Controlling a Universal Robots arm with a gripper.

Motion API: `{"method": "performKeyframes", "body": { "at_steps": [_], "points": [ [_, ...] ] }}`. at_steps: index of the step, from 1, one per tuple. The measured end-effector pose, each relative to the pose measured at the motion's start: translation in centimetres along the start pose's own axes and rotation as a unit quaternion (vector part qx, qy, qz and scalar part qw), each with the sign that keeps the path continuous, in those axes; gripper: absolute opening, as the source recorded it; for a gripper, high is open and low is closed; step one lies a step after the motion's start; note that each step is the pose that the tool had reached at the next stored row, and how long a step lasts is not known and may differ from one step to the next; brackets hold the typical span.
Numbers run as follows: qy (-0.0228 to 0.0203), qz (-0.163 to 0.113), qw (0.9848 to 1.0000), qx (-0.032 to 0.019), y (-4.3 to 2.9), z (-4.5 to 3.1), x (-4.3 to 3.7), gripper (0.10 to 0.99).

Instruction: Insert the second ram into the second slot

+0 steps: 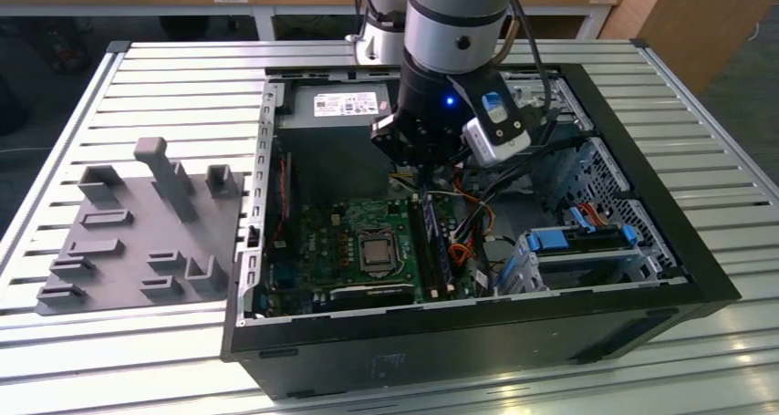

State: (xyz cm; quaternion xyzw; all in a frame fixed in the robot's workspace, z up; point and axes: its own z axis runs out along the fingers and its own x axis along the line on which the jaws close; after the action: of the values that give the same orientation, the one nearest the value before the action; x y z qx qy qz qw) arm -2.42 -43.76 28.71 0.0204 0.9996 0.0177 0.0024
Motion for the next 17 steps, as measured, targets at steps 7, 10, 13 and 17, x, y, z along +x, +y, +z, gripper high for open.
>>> {"method": "performKeyframes", "body": {
  "at_steps": [7, 10, 13, 17],
  "points": [
    [0.0000, 0.000, 1.0000, 0.0000, -0.01, 0.18, 0.00, 0.137],
    [0.0000, 0.000, 1.0000, -0.0001, -0.01, 0.30, 0.00, 0.137],
    [0.0000, 0.000, 1.0000, -0.0001, -0.02, 0.49, 0.00, 0.137],
    [0.0006, -0.002, 1.0000, 0.0000, -0.05, 0.96, 0.01, 0.137]
  ]
}}
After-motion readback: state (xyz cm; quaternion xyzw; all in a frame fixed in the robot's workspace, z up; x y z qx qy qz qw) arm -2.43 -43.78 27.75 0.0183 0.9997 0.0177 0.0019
